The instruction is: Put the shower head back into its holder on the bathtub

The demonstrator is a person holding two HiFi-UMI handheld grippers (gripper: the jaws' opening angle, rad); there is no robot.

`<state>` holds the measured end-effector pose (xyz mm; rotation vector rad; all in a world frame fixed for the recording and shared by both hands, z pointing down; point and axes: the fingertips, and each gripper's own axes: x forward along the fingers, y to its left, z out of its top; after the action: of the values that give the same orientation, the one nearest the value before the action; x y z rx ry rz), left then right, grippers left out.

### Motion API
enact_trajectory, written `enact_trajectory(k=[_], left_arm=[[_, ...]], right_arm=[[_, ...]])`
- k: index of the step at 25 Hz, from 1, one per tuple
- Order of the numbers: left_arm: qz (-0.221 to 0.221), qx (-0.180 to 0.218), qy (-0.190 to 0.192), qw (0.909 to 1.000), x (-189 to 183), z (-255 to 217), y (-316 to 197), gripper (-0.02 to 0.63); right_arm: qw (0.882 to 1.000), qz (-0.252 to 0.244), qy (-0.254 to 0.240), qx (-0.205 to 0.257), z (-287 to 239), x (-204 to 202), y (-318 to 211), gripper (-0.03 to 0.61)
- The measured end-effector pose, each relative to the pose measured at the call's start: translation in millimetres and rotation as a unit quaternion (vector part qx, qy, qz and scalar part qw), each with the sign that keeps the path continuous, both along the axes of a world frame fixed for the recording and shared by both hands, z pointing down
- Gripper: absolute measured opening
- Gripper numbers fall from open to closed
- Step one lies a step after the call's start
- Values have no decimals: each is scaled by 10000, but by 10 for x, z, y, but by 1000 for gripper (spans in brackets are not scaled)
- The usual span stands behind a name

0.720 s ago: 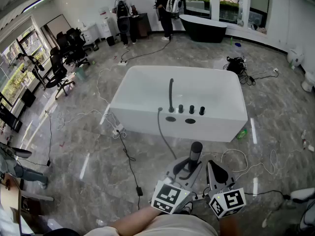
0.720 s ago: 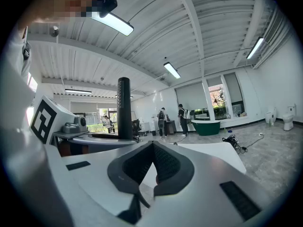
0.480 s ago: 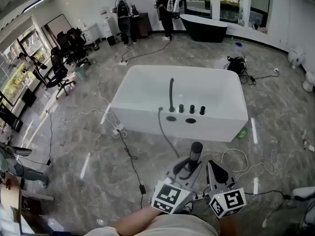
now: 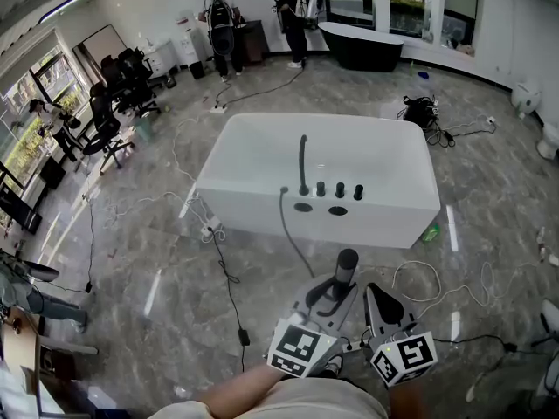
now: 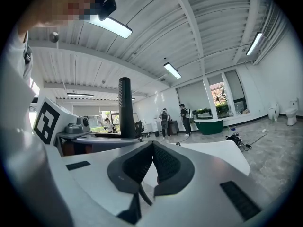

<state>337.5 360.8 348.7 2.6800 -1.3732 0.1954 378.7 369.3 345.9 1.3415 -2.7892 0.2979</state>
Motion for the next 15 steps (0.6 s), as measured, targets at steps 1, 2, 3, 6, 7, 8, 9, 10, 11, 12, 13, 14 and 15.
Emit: enact_trajectory(k=[1,2,3,6,7,8,9,10,11,12,13,14,15], left_arm=[[-18,1,-8,10000,-4,1,-7,133],[-36,2,-19,10000,-8,1,-17,133],[-54,1,-31,10000,-10,-1,-26,133],[-112,1,-52,9999,2,-12,-30,133],[-134,6,-56,9999,7,-16,-26,133],[-158,13,-61,9999,9,-18,-23,133],[-184,21,-70,9998,8,-19,-24,133],[-211,28,-81,9997,10,-18,-29,133],[-241,35,-91,9997,18,-16,-38,133],[-271,41,-100,9996,34,-13,-47,133],[-301,46,-105,9995,60,-10,-53,133],[-333,52,-108,9994,93,-7,-58,133],[-363,57,-108,9993,130,-4,-63,133]], right_arm=[[10000,-9,-22,-5,8,2,-3,14],[10000,-17,-41,-7,12,4,-10,14],[10000,-32,-50,2,5,5,-19,14],[10000,-73,-59,16,-14,29,-29,14],[9999,-85,-63,12,-13,41,-26,14],[9999,-102,-71,13,-13,51,-22,14],[9999,-122,-82,18,-13,58,-19,14],[9999,-141,-92,26,-12,68,-19,14],[9998,-155,-98,34,-10,85,-23,14],[9998,-166,-104,38,-5,111,-28,14],[9998,-180,-104,43,0,146,-32,14],[9997,-206,-96,58,3,187,-38,14],[9997,-235,-86,78,3,230,-45,14]])
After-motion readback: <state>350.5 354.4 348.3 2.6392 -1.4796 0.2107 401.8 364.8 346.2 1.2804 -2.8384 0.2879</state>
